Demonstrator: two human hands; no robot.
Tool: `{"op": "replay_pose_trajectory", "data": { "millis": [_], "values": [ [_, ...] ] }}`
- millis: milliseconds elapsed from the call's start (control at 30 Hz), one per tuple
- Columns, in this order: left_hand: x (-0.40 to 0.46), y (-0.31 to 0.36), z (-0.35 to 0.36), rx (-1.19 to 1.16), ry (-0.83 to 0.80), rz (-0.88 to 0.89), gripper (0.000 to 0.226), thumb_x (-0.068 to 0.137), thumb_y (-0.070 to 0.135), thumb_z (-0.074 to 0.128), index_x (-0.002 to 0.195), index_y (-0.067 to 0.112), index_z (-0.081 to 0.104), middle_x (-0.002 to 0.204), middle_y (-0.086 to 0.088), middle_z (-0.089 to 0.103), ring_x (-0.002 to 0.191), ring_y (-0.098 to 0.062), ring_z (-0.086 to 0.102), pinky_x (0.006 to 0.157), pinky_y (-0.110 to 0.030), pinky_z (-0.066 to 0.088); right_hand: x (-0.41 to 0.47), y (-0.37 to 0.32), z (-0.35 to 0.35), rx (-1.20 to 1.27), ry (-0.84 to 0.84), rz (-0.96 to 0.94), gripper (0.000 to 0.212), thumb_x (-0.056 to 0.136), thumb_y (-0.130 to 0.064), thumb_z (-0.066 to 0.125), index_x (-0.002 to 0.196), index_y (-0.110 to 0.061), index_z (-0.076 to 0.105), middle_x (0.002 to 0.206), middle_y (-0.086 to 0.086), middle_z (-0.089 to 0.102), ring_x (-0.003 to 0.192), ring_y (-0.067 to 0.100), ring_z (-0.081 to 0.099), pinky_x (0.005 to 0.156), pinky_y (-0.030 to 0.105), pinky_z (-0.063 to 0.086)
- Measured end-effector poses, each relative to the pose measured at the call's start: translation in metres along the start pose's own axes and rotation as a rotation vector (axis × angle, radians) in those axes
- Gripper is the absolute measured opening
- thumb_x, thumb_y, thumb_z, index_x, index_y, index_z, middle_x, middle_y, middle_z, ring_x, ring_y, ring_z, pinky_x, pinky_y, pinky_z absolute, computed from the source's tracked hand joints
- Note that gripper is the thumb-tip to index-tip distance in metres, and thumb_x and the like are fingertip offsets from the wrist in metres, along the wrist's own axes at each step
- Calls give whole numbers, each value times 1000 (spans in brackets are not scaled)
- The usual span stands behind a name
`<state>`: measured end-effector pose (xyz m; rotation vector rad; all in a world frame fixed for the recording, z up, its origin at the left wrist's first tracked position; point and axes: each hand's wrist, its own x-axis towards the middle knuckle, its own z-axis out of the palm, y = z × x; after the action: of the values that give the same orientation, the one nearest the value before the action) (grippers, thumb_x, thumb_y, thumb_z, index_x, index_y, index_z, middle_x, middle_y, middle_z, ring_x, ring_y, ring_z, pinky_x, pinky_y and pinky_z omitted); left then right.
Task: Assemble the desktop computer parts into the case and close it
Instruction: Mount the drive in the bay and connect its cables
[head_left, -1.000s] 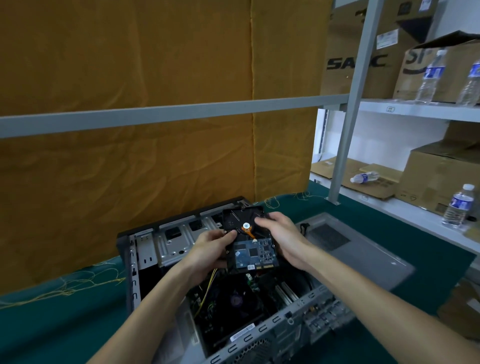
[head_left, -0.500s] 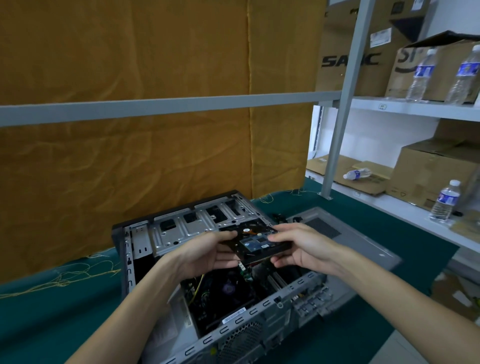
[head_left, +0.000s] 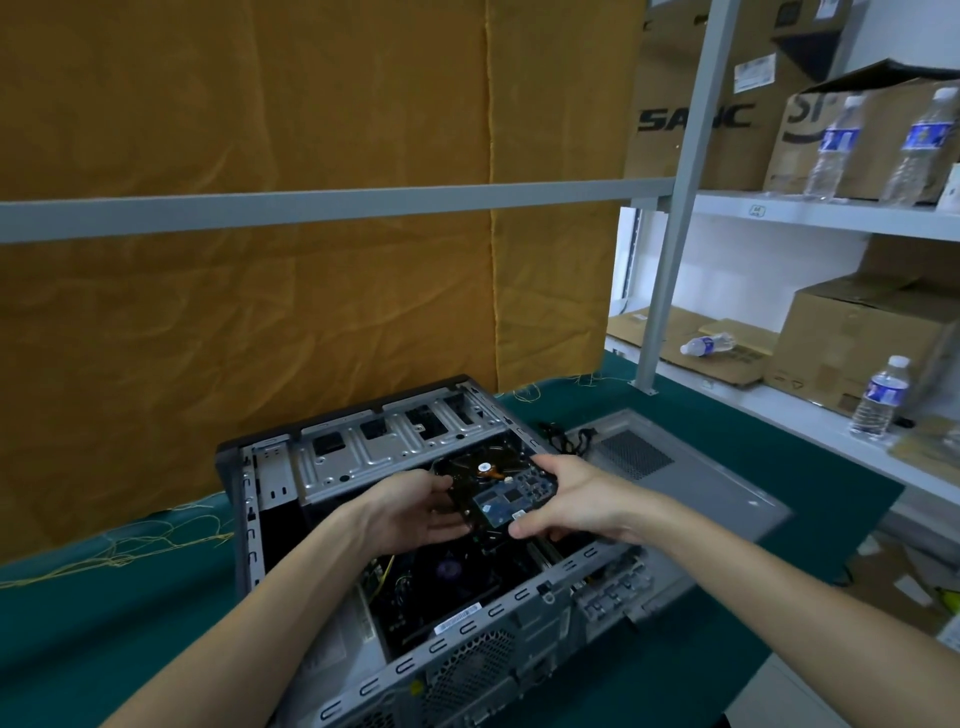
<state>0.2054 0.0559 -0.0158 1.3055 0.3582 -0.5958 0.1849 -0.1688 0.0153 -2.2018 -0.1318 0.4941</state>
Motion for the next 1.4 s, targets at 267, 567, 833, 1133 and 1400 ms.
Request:
{"op": "replay_pose_trajectory", "data": {
  "millis": [267,567,833,1133,1400],
  "values": [
    [7,3,6,-116,141,77,16,109,15,44,119,8,55,112,-14,65,90,-25,64,70,-36,51,13,-8,13,-520,174,-85,85,87,-64,68,137,1,47,144,18,53,132,36,53,105,53,48],
    [15,-1,12,-291,92,83,31,100,-6,52,131,-10,54,125,-25,62,102,-33,64,75,-41,56,17,-7,14,-788,227,-225,62,92,-54,68,123,-1,57,122,14,56,104,33,61,88,48,55],
    [26,4,16,-354,113,78,26,103,-5,47,127,-10,54,107,-25,61,94,-36,64,84,-45,52,32,-6,6,-1171,427,-461,60,91,-61,63,130,-15,56,118,4,61,110,26,59,86,38,47],
    [40,9,19,-502,117,88,26,103,-1,51,127,-9,56,124,-25,59,93,-34,64,67,-44,52,63,5,-5,-1093,523,-434,63,88,-71,56,120,-18,62,116,0,55,110,21,52,89,33,45],
    [38,0,17,-305,174,144,11,100,-4,54,109,-5,60,116,-21,64,95,-23,63,85,-29,53,88,-15,12,-1096,563,-333,59,89,-67,59,114,-14,64,120,6,57,114,27,51,84,36,48]
  ]
}}
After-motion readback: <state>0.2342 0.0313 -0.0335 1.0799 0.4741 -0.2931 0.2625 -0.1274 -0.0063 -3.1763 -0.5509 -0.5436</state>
